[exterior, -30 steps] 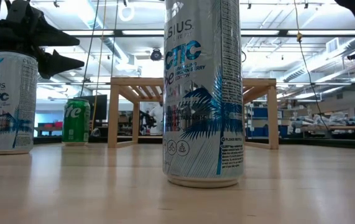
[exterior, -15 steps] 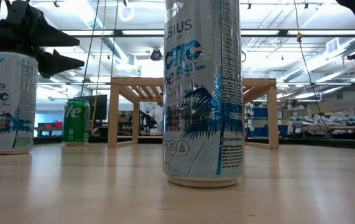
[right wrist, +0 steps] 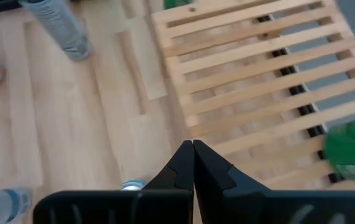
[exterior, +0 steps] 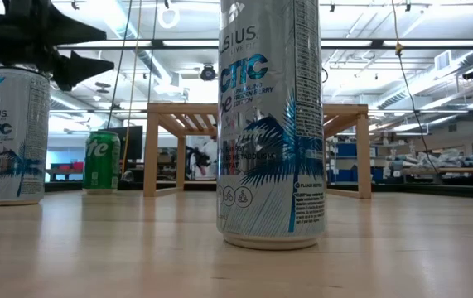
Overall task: Place canned beverage on shelf
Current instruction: Put the left white blue soda can on the shelf
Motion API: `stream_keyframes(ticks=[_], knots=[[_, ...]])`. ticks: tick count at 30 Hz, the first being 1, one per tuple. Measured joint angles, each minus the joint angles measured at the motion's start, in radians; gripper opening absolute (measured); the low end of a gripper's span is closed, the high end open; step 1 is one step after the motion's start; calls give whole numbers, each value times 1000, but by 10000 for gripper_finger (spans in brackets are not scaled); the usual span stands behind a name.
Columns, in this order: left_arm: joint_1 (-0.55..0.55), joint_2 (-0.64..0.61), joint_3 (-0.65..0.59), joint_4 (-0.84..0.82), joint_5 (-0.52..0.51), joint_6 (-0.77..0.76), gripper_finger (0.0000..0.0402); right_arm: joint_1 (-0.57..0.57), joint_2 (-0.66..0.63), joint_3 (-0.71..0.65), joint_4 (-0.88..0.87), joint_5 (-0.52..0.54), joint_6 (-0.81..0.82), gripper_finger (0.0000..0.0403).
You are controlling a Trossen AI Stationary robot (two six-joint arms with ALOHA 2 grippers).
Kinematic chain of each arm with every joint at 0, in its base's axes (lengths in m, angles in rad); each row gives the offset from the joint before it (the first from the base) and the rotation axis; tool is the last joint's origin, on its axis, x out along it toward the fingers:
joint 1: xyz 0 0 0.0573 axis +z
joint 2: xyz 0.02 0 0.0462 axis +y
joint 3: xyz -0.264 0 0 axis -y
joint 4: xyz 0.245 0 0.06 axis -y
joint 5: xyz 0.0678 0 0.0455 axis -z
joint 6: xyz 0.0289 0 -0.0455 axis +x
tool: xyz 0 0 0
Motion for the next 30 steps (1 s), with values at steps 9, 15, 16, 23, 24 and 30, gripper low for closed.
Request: stream_keyframes(ticks=[9,15,16,23,24,30], knots=[[0,0,0,17,85,15,369,167,0,0,0,57,58,8],[0,0,0,5,87,1,369,234,0,0,0,137,154,8],[0,0,0,2,87,1,369,240,0,0,0,146,172,8],[-1,2,155,-279,139,39,369,264,0,0,6,184,262,8],[-1,7,192,-323,145,36,369,265,0,0,11,185,272,8],[-1,15,355,-461,257,-6,369,265,0,0,32,191,298,8]])
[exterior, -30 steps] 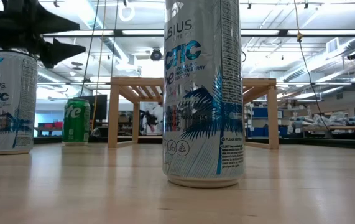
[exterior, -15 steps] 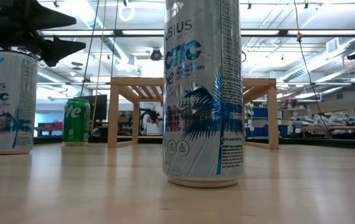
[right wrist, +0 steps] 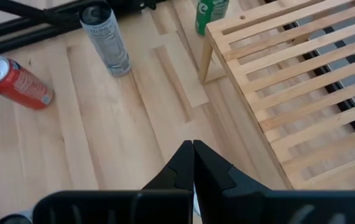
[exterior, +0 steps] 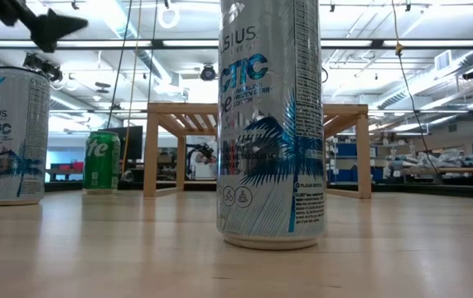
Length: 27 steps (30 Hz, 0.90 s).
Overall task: Place canned beverage on shelf
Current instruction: Put the left white blue soda can on the shelf
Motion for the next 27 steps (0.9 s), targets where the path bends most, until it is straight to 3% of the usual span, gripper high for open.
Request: stream_keyframes(ticks=[5,11,21,27], knots=[[0,32,53,-111,51,-109,369,0,0,0,29,-8,7,8],[0,160,92,-227,75,-213,369,1,0,-1,41,-15,7,8],[0,482,322,-538,74,-193,369,1,0,-1,41,-18,-2,8],[0,584,391,-676,77,-222,369,6,0,-1,36,-18,-3,8]])
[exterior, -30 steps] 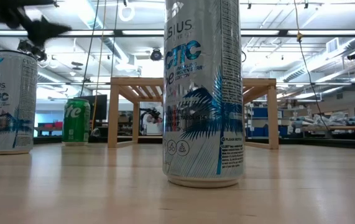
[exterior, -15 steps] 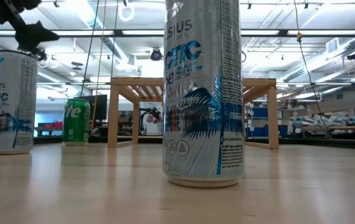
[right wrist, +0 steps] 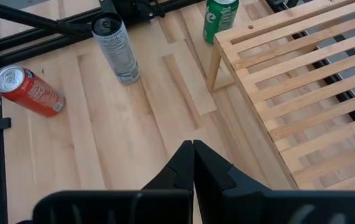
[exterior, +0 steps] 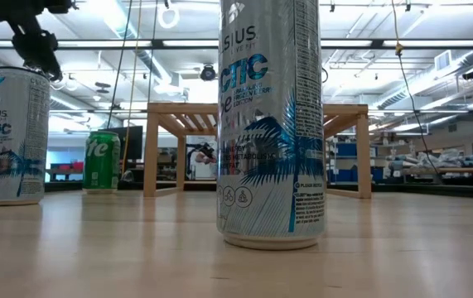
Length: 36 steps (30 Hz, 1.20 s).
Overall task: Place canned beverage on shelf
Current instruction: Put the left white blue soda can on the shelf
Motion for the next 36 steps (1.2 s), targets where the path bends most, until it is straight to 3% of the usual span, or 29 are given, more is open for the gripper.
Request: stream_keyframes(ticks=[7,24,36], knots=[[-47,34,-27,-36,57,-67,369,55,0,0,0,1,-7,8],[-277,194,-30,7,-77,-198,369,92,0,0,4,7,-16,8],[-317,315,-30,5,-134,-248,369,92,0,0,6,1,-16,8]])
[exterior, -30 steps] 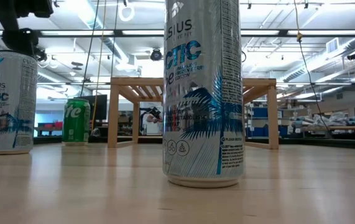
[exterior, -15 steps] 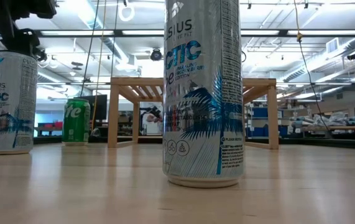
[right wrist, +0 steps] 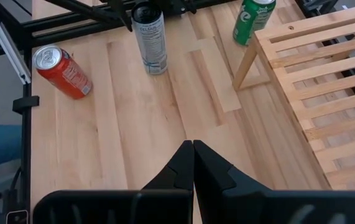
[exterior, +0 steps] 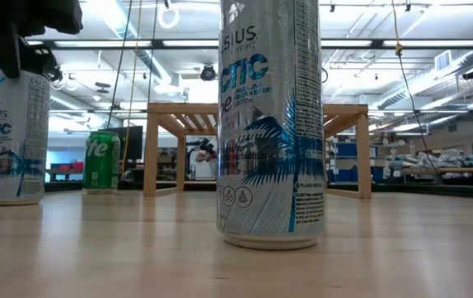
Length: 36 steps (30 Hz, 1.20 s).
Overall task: Place canned beverage on shelf
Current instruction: Put the left white blue soda can on the shelf
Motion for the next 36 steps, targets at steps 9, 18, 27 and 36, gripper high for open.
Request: stream_keyframes(ticks=[9,18,27,36], knots=[[0,74,0,1,-2,4,369,0,0,0,0,-1,0,8],[1,115,-1,2,5,30,368,0,0,0,1,-1,0,8],[1,113,-1,1,7,34,326,0,0,0,1,-2,0,8],[1,112,0,-11,9,33,257,0,0,0,1,-2,0,8]])
